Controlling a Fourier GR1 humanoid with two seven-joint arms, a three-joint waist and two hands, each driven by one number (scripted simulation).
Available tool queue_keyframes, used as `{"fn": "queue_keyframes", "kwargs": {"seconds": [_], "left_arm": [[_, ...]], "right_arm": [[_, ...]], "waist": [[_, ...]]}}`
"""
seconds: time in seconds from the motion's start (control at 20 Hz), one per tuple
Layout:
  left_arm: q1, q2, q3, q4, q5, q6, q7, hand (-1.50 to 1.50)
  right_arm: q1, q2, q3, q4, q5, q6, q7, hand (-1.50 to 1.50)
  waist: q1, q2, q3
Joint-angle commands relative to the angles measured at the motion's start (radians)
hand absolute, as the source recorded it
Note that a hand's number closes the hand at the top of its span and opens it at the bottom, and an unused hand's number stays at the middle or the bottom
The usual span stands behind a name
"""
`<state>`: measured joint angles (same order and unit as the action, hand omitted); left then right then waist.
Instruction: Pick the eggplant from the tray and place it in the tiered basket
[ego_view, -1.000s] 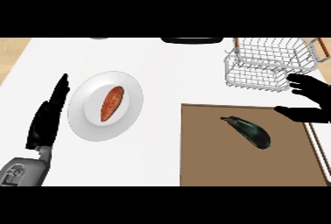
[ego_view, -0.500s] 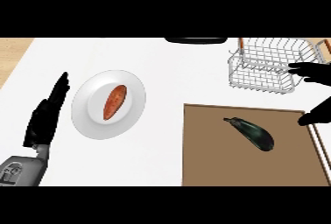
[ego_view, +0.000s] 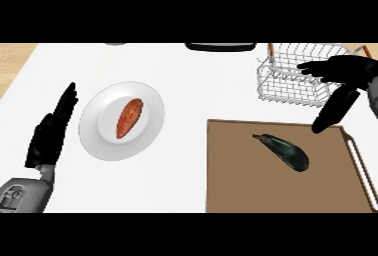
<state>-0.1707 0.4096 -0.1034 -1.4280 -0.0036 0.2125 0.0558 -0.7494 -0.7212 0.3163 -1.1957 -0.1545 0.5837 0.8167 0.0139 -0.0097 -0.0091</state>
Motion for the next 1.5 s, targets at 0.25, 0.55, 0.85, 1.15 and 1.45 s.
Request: {"fn": "queue_keyframes", "kwargs": {"seconds": [0.25, 0.55, 0.85, 1.15, 1.45], "left_arm": [[0.0, -0.028, 0.015, 0.047, -0.001, -0.012, -0.041, 0.0], [0.023, -0.01, 0.015, 0.008, -0.027, -0.003, -0.024, 0.0], [0.016, -0.019, 0.02, -0.037, -0.029, 0.001, 0.027, 0.0], [0.048, -0.055, 0.03, -0.029, -0.043, 0.005, 0.006, 0.0], [0.025, -0.006, 0.085, -0.026, -0.026, -0.074, -0.003, 0.0]], "right_arm": [[-0.044, 0.133, 0.081, 0.111, 0.033, 0.055, 0.126, -1.5], [0.022, 0.125, 0.121, 0.088, 0.057, 0.041, 0.125, -1.5], [0.082, 0.105, 0.139, 0.027, 0.073, 0.061, 0.106, -1.5], [0.034, 0.147, 0.147, -0.069, 0.124, 0.085, 0.21, -1.5], [0.105, 0.135, 0.139, -0.095, 0.223, 0.09, 0.129, -1.5]], "waist": [[0.004, 0.015, 0.007], [0.003, 0.012, 0.009], [-0.01, 0.007, 0.009], [-0.012, 0.006, 0.008], [-0.01, 0.008, 0.009]]}}
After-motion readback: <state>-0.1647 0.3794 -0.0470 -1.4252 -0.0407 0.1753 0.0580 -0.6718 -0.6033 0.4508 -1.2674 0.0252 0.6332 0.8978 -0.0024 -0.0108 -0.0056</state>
